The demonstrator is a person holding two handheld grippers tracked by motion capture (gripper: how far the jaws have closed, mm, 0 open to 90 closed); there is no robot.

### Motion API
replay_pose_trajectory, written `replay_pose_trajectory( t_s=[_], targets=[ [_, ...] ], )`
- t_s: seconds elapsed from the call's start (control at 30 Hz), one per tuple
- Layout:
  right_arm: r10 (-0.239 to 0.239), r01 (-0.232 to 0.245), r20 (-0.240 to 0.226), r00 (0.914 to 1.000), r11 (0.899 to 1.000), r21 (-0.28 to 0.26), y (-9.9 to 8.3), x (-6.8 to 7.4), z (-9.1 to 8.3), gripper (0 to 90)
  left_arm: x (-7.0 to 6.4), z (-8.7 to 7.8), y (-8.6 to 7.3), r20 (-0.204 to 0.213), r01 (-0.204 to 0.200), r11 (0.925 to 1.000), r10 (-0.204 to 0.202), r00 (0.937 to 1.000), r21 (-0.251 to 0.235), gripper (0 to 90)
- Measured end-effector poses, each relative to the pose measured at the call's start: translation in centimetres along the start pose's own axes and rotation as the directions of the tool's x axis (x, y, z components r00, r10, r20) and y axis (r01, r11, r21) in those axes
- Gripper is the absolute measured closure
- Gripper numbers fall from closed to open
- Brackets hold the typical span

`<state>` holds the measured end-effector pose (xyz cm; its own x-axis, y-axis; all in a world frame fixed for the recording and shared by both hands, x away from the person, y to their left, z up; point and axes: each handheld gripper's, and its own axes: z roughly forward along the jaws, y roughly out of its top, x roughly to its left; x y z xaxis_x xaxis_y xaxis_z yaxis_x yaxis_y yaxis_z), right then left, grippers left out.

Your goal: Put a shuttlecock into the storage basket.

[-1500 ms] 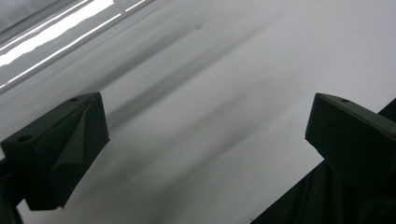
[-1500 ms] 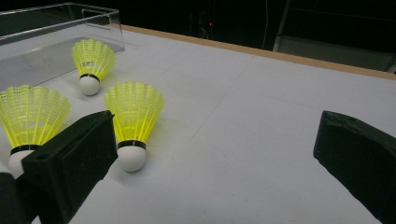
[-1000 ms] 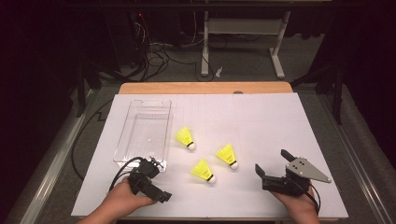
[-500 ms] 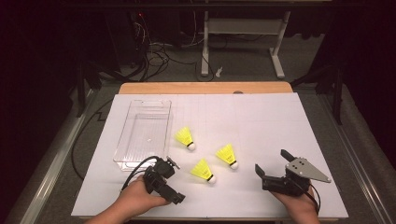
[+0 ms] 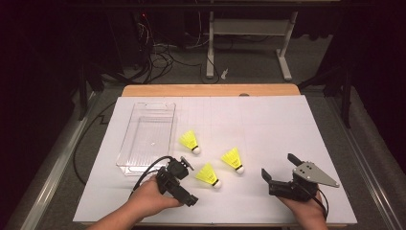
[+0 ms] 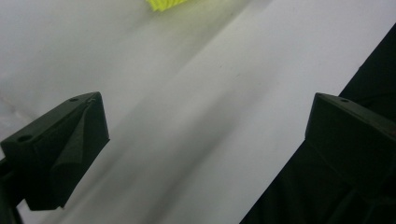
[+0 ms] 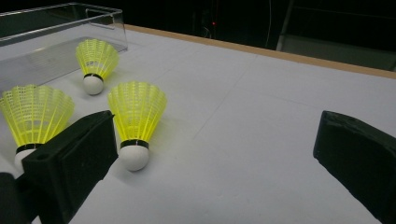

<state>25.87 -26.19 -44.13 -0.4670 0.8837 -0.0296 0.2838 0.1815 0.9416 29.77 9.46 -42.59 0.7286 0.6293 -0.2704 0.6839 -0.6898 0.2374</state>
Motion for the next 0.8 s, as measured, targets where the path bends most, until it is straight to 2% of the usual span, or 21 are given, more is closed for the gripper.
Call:
replay_pose_trajectory(
  t_s=[0.17,0.4,0.57,0.8],
  targets=[
    [0.0,0.0,0.0,1.0,1.0,0.0,0.0,0.0,0.0,0.2,-0.8,0.1,0.8,0.011,-0.024,0.9997,0.024,0.9997,-0.001,1.3],
    [0.002,-0.002,-0.001,1.0,1.0,-0.001,0.0,0.0,0.0,0.2,-1.5,-0.3,2.4,0.002,-0.051,0.9987,0.051,0.9987,-0.002,2.5],
    [0.002,-0.002,-0.002,1.0,1.0,-0.002,0.0,-0.1,0.0,0.3,-1.5,-0.5,3.3,-0.008,-0.057,0.9984,0.057,0.9983,0.002,3.2],
    [0.001,-0.001,-0.003,1.0,1.0,-0.004,0.0,-0.1,-0.1,0.3,-1.0,-1.7,5.0,-0.012,-0.058,0.9982,0.058,0.9982,-0.012,4.4]
  ],
)
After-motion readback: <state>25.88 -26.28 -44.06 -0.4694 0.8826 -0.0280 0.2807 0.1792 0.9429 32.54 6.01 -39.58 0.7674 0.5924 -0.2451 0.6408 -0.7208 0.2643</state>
